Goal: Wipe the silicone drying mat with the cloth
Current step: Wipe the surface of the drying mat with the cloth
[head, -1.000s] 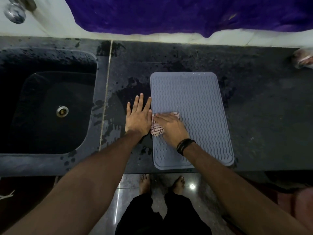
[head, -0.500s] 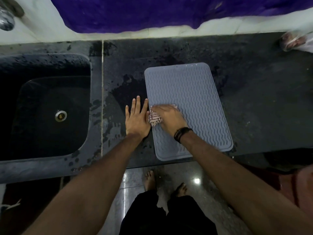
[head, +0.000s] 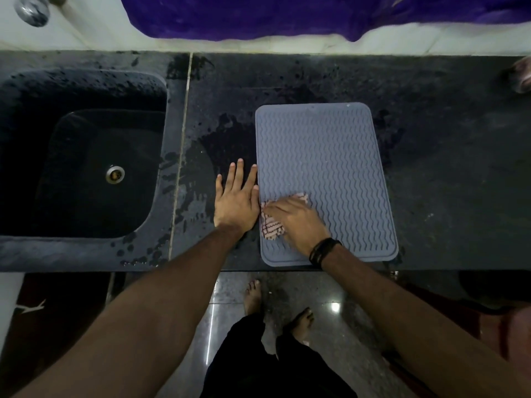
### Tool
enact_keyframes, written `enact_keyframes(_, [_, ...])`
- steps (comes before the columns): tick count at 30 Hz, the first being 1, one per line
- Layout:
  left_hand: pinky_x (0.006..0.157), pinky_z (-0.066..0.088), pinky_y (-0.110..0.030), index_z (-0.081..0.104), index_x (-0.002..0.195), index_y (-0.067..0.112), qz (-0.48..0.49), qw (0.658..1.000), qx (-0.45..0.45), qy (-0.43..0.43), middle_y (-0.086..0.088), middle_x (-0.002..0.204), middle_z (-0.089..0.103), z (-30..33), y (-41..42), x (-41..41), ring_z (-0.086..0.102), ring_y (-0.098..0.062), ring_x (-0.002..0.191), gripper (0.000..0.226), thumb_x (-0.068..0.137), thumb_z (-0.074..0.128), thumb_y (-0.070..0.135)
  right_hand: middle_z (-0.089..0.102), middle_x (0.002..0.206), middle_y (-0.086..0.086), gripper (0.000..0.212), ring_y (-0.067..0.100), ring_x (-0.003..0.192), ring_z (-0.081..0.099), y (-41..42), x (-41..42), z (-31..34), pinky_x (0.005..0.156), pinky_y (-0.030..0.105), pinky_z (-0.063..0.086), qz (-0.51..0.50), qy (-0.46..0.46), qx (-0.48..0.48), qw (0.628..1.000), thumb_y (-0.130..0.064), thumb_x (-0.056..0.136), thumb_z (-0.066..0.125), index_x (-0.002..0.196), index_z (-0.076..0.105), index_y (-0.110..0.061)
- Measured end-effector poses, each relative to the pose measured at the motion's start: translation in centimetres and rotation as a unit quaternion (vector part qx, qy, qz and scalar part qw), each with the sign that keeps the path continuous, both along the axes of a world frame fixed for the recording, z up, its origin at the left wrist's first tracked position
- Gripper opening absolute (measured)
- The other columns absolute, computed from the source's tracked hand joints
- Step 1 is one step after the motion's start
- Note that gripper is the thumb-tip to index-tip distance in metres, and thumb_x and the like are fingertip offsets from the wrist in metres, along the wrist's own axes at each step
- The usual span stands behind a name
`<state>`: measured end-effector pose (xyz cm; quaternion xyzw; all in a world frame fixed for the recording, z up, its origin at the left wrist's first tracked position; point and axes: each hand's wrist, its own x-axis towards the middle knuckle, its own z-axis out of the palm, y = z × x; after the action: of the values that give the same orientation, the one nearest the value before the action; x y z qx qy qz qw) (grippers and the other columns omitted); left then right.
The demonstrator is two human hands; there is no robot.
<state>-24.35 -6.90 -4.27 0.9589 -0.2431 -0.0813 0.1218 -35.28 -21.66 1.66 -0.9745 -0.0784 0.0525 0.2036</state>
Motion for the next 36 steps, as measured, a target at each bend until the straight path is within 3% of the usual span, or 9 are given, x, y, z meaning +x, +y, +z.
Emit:
enact_keyframes(4, [0.125,0.000,-0.049,0.016,0.160,0.026,0.004,1.000,-0.004,0.002,-0.004,0.168,0.005,0.2,-0.1,-0.1,0.000,-0.021,0.155,0.055,0.107,0.019,0.038,0.062,0.127,0.007,0.068,0.027,0.118,0.055,-0.3,-0.8,0.4,0.109,0.039,0.036,0.025,0.034,0.002,0.999,0.001,0.063,0.077,0.127,0.061,-0.013])
enact_keyframes(10, [0.124,0.001,-0.049,0.013,0.161,0.027,-0.002,1.000,0.001,-0.003,-0.004,0.169,0.003,0.2,0.1,-0.3,-0.001,-0.021,0.155,0.055,0.107,0.021,0.038,0.064,0.122,0.008,0.065,0.027,0.114,0.058,-1.5,3.4,1.5,0.103,0.037,0.040,-0.041,-0.046,0.006,0.998,0.004,0.062,0.075,0.124,0.062,-0.011])
enact_keyframes(14, [0.124,0.000,-0.048,0.012,0.161,0.028,0.001,1.000,0.006,0.002,-0.003,0.169,0.001,0.2,0.0,-0.1,-0.003,-0.020,0.155,0.056,0.107,0.019,0.038,0.061,0.130,0.007,0.057,0.025,0.121,0.053,-1.3,5.6,1.0,0.108,0.034,0.036,-0.032,-0.003,-0.019,0.999,0.002,0.072,0.067,0.128,0.060,-0.011])
enact_keyframes(32, [0.125,0.001,-0.049,0.014,0.160,0.028,0.009,1.000,-0.002,0.006,-0.002,0.169,0.004,0.0,0.0,-0.1,-0.001,-0.020,0.155,0.055,0.106,0.016,0.041,0.065,0.121,0.005,0.063,0.026,0.110,0.058,-0.6,-2.1,0.0,0.102,0.038,0.041,0.037,0.019,-0.010,0.999,0.000,0.059,0.078,0.119,0.066,-0.014])
enact_keyframes(36, [0.125,0.002,-0.049,0.015,0.160,0.028,0.008,1.000,-0.005,0.005,-0.003,0.169,0.004,-0.1,0.1,-0.1,-0.001,-0.020,0.155,0.056,0.106,0.015,0.041,0.064,0.123,0.004,0.066,0.024,0.113,0.056,-1.2,-1.3,0.5,0.101,0.036,0.041,-0.005,-0.005,0.010,1.000,0.001,0.062,0.076,0.125,0.062,-0.015])
